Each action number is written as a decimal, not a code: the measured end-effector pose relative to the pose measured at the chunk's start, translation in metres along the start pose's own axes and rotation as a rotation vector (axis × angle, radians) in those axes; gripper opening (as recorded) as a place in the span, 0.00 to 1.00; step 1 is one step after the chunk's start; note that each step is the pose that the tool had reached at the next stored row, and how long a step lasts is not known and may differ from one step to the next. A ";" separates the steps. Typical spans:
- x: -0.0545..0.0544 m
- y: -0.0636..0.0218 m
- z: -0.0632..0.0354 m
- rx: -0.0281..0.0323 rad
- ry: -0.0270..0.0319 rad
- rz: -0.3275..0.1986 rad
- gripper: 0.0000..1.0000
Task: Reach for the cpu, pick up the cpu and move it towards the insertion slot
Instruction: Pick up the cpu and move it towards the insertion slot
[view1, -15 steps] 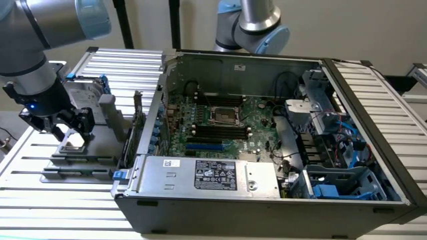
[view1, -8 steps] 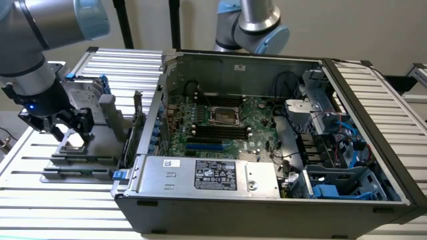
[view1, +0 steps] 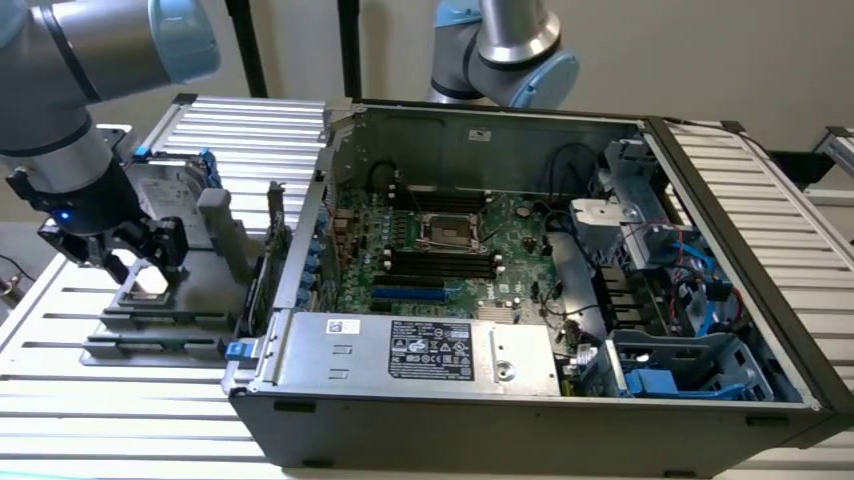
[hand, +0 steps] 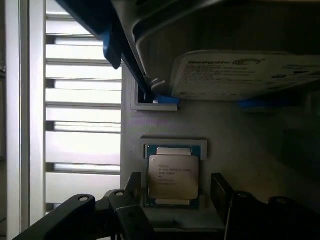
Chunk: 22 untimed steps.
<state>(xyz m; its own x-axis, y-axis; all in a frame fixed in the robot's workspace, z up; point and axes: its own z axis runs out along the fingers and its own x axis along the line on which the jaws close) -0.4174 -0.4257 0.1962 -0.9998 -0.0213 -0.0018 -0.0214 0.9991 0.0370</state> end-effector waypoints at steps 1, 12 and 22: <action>0.000 0.0001 0.0004 -0.0001 0.0000 0.000 0.67; 0.001 -0.0001 0.0076 -0.0003 -0.0005 0.012 0.67; 0.000 -0.0002 0.0097 -0.0033 0.0009 0.015 0.67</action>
<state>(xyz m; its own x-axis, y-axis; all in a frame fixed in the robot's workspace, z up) -0.4176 -0.4255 0.1865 -1.0000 -0.0061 -0.0002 -0.0061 0.9992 0.0403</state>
